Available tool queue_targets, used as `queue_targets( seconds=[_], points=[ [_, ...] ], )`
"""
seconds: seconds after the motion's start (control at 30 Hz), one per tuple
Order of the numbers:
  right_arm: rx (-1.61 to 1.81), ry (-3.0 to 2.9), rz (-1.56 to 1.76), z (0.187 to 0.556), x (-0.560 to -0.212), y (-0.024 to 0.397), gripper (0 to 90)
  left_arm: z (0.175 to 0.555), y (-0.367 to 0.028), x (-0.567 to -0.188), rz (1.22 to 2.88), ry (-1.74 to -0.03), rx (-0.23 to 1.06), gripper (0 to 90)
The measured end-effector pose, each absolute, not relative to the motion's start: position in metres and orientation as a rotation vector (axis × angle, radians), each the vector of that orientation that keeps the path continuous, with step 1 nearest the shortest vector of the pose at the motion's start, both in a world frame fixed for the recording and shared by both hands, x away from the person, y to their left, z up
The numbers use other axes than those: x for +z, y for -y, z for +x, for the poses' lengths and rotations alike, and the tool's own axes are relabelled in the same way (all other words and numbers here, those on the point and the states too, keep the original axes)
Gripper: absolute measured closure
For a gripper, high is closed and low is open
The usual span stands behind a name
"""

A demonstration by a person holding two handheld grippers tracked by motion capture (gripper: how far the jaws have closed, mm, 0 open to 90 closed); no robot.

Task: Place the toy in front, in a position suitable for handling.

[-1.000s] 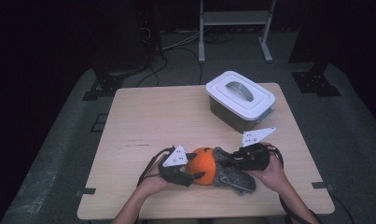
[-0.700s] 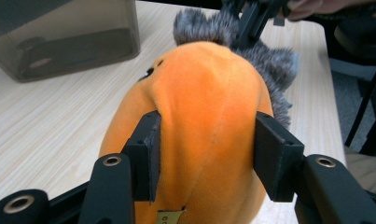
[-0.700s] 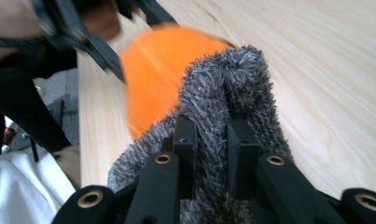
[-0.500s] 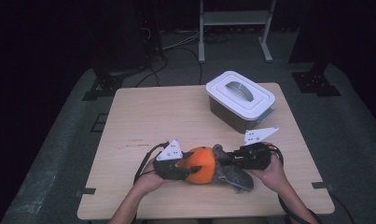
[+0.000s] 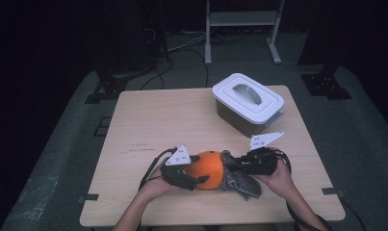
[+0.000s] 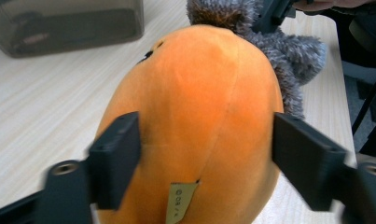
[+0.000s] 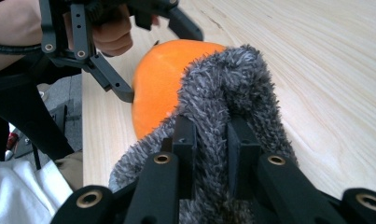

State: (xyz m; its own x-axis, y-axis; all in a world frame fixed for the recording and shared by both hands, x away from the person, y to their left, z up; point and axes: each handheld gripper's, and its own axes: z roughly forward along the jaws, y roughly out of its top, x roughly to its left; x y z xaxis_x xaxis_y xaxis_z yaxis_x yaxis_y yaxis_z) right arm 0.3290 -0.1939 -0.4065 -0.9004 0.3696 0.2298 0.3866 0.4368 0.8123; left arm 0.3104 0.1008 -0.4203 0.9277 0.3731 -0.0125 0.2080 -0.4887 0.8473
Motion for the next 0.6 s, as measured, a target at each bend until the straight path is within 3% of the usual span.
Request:
queue_targets(
  seconds=[0.1, 0.17, 0.33, 0.6],
  points=[
    [-1.492, 2.66, -0.716, 0.33, -0.405, 0.196, 76.3, 0.308, -0.099, -0.417, 2.095, -0.419, 0.241, 41.0],
    [-1.528, 2.663, -0.711, 0.326, -0.399, 0.196, 77.0, 0.307, -0.099, -0.413, 2.085, -0.425, 0.245, 44.6],
    [-1.612, 2.673, -0.615, 0.316, -0.383, 0.187, 76.7, 0.301, -0.092, -0.408, 2.087, -0.416, 0.256, 46.9],
    [-1.502, 2.69, -0.736, 0.328, -0.402, 0.195, 76.7, 0.311, -0.103, -0.409, 2.013, -0.552, 0.233, 47.1]
  ],
)
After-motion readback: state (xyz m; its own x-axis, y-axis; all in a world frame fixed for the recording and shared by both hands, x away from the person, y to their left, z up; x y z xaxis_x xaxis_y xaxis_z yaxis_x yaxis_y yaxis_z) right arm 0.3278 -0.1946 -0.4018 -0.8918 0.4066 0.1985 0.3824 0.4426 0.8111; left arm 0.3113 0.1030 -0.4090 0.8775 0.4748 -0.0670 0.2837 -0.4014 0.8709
